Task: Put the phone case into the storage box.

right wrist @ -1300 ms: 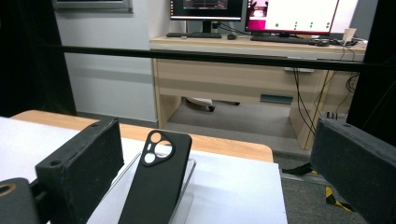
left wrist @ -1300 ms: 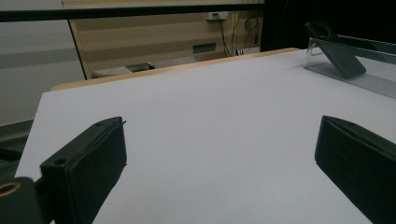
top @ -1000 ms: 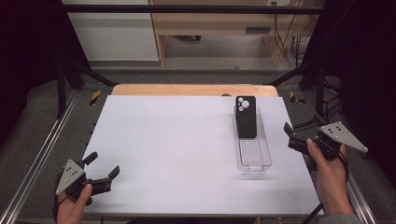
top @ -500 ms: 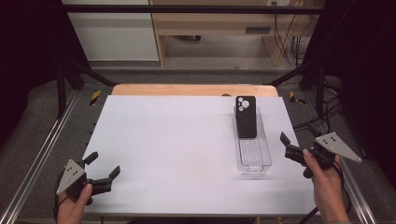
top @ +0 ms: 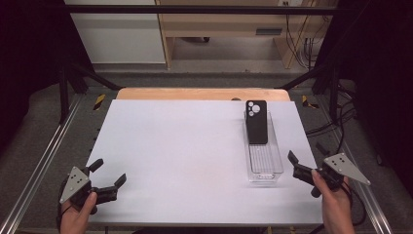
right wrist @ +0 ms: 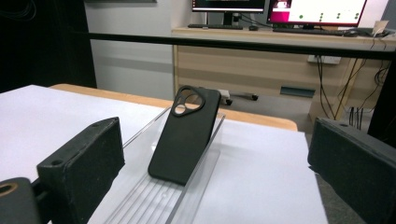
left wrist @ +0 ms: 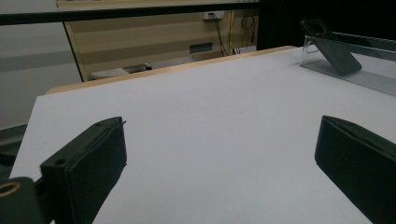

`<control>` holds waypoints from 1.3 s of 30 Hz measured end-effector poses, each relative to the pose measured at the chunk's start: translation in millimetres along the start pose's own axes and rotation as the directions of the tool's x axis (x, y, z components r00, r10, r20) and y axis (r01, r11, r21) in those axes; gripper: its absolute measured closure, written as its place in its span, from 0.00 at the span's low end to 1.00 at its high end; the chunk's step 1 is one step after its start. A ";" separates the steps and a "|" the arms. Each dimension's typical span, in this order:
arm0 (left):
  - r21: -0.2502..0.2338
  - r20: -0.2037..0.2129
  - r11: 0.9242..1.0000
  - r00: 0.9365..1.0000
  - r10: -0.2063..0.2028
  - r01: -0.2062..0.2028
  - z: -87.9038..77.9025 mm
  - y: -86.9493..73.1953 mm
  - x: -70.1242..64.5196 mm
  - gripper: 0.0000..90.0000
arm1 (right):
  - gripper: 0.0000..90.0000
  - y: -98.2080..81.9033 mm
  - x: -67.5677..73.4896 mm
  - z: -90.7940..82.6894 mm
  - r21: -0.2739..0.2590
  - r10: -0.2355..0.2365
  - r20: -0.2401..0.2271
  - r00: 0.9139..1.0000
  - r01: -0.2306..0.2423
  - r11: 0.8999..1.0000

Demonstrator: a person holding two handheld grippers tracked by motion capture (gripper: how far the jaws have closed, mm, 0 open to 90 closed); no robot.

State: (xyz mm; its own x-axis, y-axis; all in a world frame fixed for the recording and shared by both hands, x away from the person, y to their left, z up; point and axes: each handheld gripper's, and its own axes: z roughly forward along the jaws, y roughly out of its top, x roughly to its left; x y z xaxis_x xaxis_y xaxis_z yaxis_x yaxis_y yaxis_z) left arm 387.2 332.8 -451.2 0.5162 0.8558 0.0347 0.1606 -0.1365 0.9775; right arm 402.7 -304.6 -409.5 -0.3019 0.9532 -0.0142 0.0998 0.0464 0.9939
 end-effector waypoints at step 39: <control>-0.052 0.023 0.999 1.000 -0.004 0.005 2.3 5.3 -6.4 0.03 | 0.05 -26.8 54.5 15.3 0.028 -0.004 -0.149 0.989 0.008 1.000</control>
State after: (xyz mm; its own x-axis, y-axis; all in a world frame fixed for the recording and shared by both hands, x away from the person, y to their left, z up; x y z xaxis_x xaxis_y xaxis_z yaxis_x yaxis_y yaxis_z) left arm 386.6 325.5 -446.7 0.5344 0.8448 0.0263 0.1192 -0.1061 0.9872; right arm 398.1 -249.3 -438.6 -0.4399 0.8981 -0.0020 0.1234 0.0627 0.9904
